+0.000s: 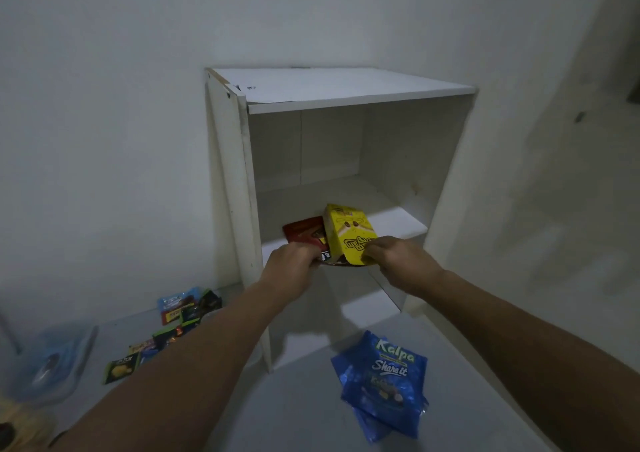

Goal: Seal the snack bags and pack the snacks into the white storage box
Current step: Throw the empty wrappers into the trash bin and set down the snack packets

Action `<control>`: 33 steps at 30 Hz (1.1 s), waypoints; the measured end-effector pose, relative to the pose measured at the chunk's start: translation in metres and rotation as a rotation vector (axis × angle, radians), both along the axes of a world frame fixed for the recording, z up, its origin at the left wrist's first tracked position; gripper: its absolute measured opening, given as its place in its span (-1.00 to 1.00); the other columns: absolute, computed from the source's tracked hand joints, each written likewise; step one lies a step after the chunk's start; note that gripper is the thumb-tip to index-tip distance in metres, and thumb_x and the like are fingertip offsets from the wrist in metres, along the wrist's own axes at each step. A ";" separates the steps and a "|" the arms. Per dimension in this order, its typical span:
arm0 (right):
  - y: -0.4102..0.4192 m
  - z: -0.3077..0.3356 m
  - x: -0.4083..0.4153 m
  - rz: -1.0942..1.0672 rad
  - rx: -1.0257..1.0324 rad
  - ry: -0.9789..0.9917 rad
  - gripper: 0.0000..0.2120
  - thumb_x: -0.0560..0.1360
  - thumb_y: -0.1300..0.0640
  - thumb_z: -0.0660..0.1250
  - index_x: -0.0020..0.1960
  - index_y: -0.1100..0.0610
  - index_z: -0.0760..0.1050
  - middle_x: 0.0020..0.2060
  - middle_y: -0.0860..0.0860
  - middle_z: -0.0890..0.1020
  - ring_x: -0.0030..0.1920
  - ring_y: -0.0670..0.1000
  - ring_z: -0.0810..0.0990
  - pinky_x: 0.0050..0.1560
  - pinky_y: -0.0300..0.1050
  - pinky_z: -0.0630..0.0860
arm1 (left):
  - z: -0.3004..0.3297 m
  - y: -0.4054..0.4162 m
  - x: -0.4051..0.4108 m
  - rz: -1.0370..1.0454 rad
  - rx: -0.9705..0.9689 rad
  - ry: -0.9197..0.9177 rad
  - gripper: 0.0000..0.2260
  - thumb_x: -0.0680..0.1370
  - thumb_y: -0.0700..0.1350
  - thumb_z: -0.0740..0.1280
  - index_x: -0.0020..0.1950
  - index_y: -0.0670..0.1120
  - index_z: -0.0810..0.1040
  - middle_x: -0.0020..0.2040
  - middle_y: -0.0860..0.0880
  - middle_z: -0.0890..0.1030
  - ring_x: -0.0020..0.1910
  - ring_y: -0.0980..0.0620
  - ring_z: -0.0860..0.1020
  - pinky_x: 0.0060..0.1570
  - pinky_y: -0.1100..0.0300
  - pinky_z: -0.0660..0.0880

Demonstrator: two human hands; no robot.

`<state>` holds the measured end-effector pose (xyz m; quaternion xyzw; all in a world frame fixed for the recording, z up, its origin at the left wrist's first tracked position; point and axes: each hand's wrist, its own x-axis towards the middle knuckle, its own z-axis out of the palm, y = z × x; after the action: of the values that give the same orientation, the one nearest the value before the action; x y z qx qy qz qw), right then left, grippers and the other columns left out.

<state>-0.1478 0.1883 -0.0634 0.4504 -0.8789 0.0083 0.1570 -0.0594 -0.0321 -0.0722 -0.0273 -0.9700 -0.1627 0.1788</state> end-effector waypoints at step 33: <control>0.354 -0.059 0.176 -0.970 -0.422 -0.356 -0.71 0.30 0.40 0.28 -0.13 0.10 0.63 -0.25 0.15 0.67 -0.14 0.19 0.58 -0.15 -0.05 0.54 | -0.053 0.301 0.055 -0.325 0.114 -0.234 -0.88 0.48 -0.16 0.31 -0.09 -0.13 0.64 -0.14 -0.22 0.66 -0.12 -0.23 0.59 -0.16 0.05 0.52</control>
<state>0.0286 0.5423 -0.1228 -0.0553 -0.9777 0.1866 0.0789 -0.0047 0.2694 -0.1250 -0.1540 -0.9562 -0.2460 0.0374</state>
